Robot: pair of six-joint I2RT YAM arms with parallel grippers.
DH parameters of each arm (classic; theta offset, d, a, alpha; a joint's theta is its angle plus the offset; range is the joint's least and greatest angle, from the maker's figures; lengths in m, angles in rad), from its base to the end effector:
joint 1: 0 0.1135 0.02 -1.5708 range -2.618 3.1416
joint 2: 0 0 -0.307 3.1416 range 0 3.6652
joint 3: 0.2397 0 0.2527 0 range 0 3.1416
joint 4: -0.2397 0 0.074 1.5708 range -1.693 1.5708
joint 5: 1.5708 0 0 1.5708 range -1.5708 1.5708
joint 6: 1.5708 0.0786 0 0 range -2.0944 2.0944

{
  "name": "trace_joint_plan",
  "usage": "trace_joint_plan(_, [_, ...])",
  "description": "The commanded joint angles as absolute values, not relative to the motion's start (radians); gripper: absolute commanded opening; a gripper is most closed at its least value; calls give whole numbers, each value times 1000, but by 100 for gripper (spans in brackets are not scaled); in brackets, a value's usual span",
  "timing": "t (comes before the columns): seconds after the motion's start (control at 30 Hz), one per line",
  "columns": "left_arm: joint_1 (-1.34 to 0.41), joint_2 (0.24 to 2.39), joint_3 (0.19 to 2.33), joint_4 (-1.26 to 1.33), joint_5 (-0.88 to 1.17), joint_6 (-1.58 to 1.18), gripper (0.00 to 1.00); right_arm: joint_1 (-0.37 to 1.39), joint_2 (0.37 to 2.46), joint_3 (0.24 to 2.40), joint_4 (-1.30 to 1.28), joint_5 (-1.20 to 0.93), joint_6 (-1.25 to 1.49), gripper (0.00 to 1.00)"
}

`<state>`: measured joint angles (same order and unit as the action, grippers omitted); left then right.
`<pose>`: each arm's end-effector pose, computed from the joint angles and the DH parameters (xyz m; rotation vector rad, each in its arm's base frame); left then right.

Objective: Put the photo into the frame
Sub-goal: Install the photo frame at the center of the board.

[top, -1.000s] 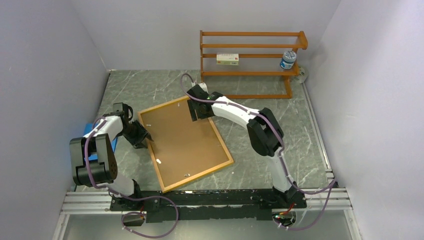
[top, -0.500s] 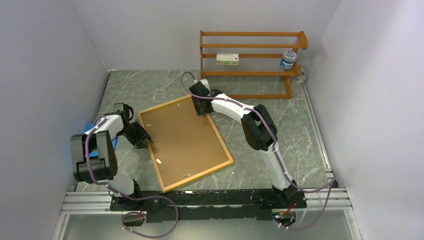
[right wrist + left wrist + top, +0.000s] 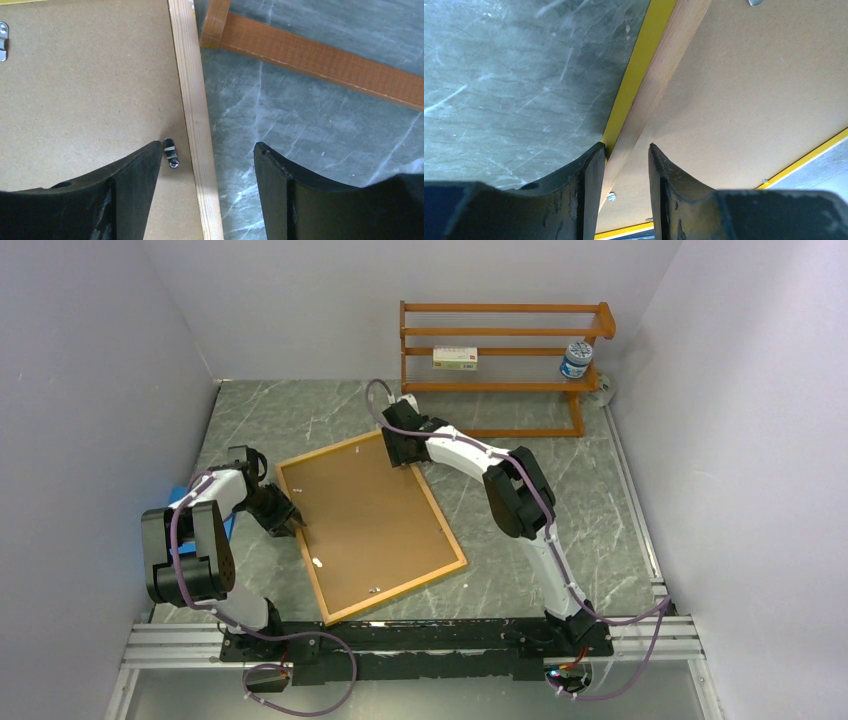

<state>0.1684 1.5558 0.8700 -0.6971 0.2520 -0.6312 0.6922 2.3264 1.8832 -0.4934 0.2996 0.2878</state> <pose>0.2709 0.0262 0.1640 -1.1295 2.7647 -0.4327 0.4508 0.3436 0.1658 -0.3726 2.4213 0.0520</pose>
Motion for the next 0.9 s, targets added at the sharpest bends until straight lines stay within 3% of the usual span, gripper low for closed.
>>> trace_joint_plan(0.0, [166,1564,876,-682,259,-630,42,684,2341,1879,-491,280,296,68])
trace_joint_plan(0.6, [166,1578,877,-674,263,-624,41,683,2377,1863,-537,295,286,32])
trace_joint_plan(0.87, [166,1581,880,-675,264,-620,41,683,2370,1853,-527,270,285,22])
